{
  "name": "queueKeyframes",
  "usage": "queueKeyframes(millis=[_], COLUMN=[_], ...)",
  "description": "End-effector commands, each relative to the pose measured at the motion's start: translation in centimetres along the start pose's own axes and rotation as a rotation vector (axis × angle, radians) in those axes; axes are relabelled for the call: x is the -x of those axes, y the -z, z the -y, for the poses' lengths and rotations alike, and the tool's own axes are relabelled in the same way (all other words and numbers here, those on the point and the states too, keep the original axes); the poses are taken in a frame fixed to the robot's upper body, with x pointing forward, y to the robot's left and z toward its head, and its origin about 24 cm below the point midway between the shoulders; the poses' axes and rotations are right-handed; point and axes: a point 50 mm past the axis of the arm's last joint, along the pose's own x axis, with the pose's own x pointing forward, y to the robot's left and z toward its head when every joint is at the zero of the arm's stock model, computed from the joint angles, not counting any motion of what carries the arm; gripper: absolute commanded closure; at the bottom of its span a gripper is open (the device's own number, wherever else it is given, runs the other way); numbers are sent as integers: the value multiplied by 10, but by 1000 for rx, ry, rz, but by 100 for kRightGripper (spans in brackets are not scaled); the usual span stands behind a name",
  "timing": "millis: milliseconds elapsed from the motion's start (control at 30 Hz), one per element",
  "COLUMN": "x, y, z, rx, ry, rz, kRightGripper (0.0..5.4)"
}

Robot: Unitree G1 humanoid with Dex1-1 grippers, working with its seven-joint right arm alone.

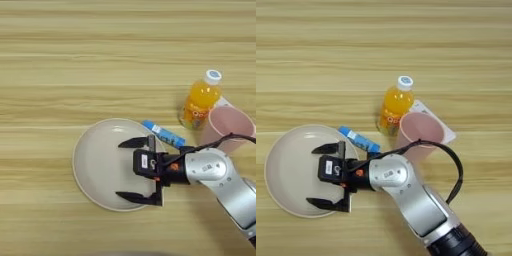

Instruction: Move the objects on the table

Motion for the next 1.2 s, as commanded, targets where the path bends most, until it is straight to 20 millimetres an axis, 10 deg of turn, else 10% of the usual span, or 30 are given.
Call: queueKeyframes(millis=[33,1200], x=[7,23], y=[-6,-14], z=[10,-14], rx=[52,8], ry=[14,-204], rz=[-20,-15], kRightGripper=[2,2])
